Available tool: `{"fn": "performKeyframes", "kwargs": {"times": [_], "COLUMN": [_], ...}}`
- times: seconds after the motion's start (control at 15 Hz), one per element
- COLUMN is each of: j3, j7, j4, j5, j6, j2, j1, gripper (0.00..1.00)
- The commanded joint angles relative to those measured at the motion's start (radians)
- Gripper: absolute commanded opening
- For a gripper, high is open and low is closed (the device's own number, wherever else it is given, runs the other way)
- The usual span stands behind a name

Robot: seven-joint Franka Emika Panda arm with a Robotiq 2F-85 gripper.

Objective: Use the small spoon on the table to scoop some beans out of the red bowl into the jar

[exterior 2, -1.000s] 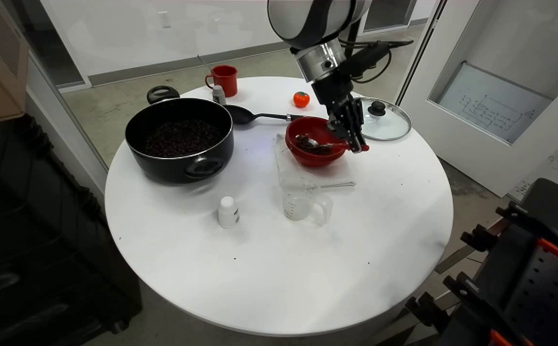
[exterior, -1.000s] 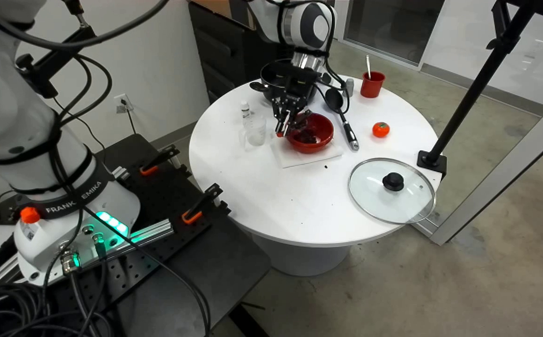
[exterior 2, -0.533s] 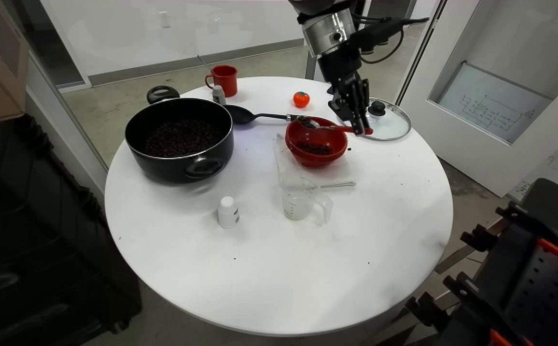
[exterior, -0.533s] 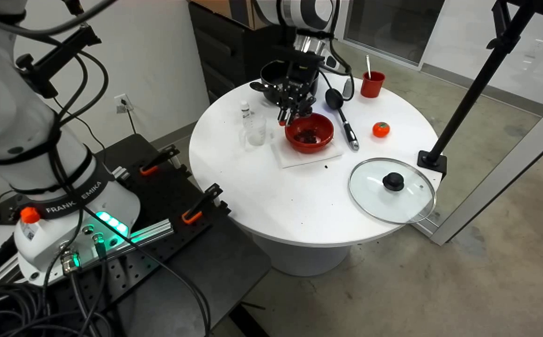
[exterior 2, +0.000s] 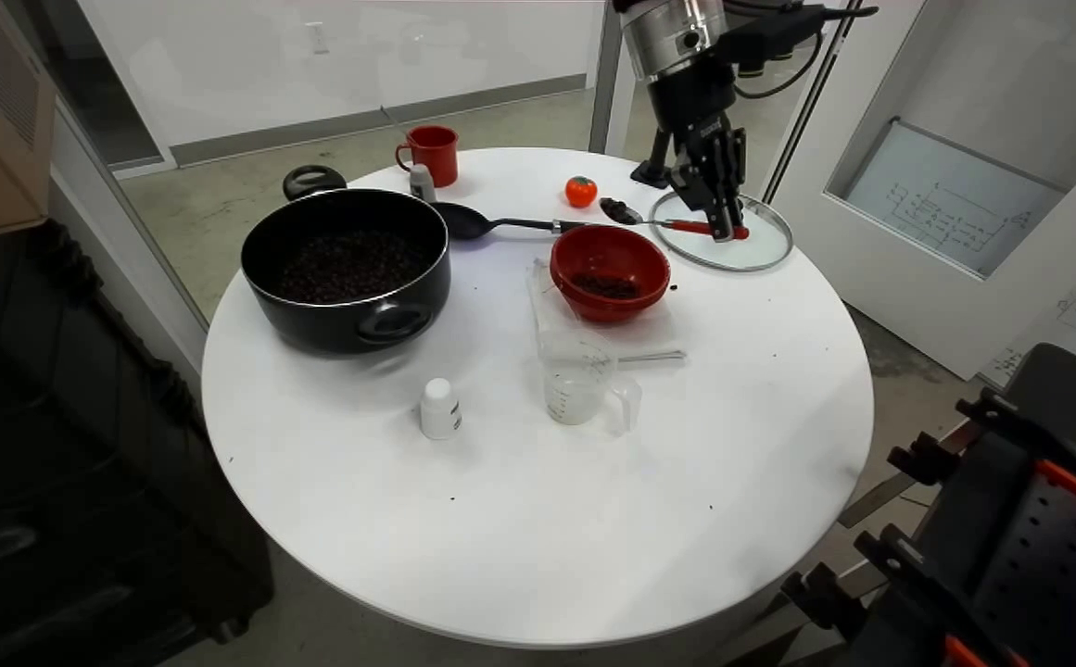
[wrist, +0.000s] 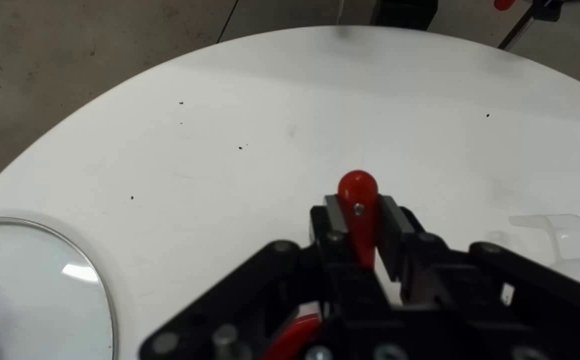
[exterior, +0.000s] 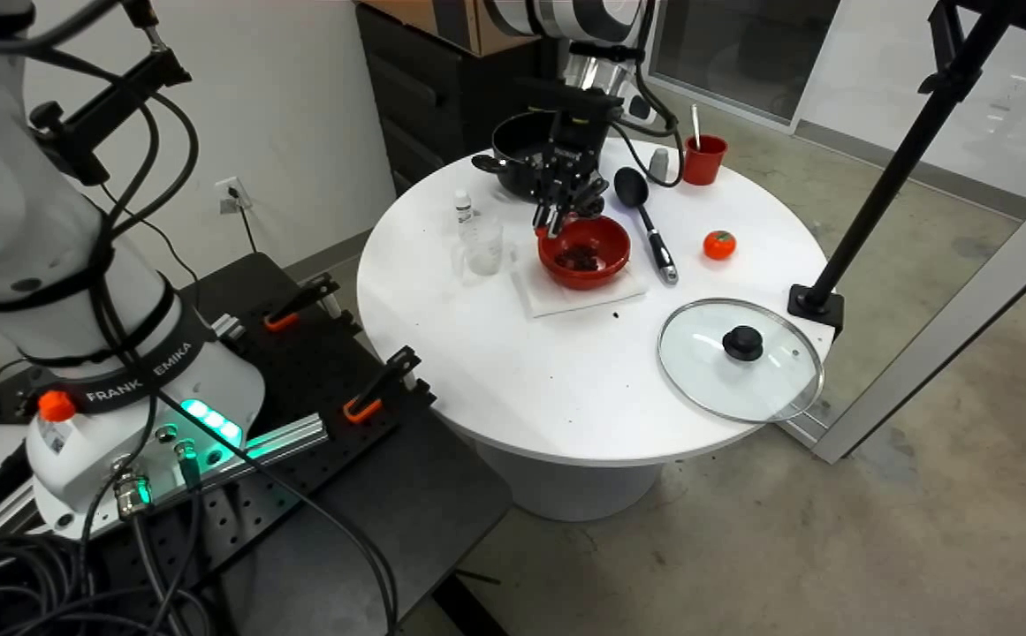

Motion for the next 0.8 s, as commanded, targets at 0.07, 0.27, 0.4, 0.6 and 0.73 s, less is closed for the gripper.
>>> {"fn": "performKeyframes", "kwargs": {"times": [0.07, 0.27, 0.4, 0.6, 0.73], "j3": [-0.006, -0.007, -0.007, -0.008, -0.007], "j7": [-0.029, -0.031, -0.031, -0.023, -0.017], "j4": [-0.122, -0.161, -0.182, -0.213, -0.234], "j5": [0.016, 0.016, 0.015, 0.000, -0.012], "j6": [0.057, 0.071, 0.078, 0.091, 0.103], "j2": [-0.126, -0.167, -0.181, -0.184, -0.180], "j1": [-0.003, 0.000, 0.002, 0.014, 0.024], "gripper": [0.05, 0.05, 0.05, 0.05, 0.05]}}
